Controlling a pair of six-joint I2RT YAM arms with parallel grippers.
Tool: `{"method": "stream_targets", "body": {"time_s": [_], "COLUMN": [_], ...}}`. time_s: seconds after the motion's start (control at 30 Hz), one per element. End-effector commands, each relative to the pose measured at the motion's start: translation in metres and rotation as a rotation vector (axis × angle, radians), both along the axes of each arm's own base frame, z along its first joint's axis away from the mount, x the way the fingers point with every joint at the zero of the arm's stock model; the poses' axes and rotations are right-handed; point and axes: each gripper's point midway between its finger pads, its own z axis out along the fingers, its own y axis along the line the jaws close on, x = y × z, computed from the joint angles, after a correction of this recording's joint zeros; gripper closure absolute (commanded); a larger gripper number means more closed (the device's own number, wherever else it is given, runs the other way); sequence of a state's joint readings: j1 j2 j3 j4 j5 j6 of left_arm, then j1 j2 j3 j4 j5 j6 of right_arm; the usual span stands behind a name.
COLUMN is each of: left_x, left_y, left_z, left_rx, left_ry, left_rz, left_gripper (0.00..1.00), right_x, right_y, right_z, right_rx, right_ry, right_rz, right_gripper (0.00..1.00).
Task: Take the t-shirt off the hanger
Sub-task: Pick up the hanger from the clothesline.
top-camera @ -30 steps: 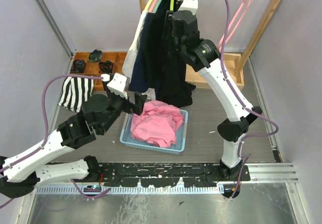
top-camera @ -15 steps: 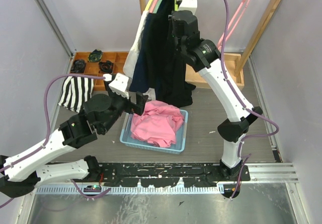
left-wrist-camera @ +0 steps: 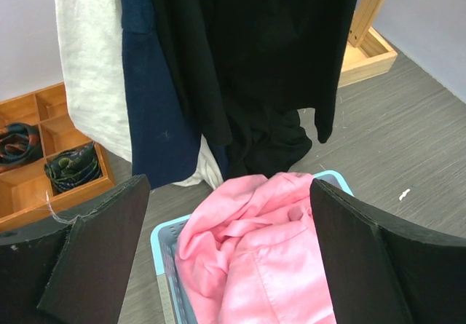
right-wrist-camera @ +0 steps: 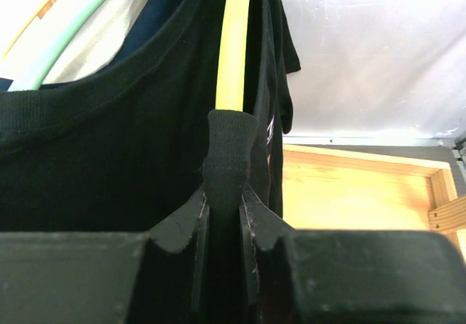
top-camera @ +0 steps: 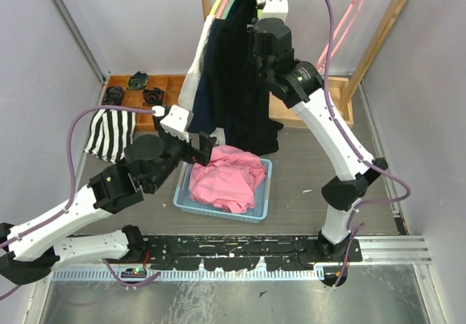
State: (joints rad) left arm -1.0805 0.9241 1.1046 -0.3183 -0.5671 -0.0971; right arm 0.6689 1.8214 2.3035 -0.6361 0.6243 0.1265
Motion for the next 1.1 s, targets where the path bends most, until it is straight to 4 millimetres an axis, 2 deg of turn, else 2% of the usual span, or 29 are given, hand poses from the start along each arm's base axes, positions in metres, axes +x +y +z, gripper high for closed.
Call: {"method": "stream_targets", "body": {"time_s": [0.0,0.2,0.47,0.77,1.03,1.07], "left_x": [0.003,0.008,0.011,0.013,0.016,0.016], "left_y": [-0.002,-0.011,-0.016,-0.014,-0.025,-0.027], "left_z": [0.023,0.023,0.022,0.046,0.074,0.082], "left_rx": [-0.045,-0.044,-0.051,-0.056,-0.082,-0.093], "left_ry": [-0.039,-0.045,-0.043,-0.095,-0.140,-0.150], "left_rz": [0.006,-0.001,0.007,0.005,-0.024,-0.031], "left_gripper": [0.02,0.02,0.02,0.02,0.02,0.02], "right_x": [-0.034,-0.049,-0.052,-0.068,-0.097,-0.103], "right_y": [-0.037,-0.056,-0.077,-0.083,-0.085,-0.085], "right_z": [0.093,0.116,0.123,0.107,0.088,0.088], "right_rx": [0.120,0.127,0.120,0.108,0.110,0.107], "right_ry": [-0.252,-0.341,-0.363,-0.319,-0.293,-0.297], "right_rz": [-0.026,-0.023,-0.024,0.008,0.098,0.117], "right_gripper": [0.99,0.99,0.99,1.00,0.99,0.99]}}
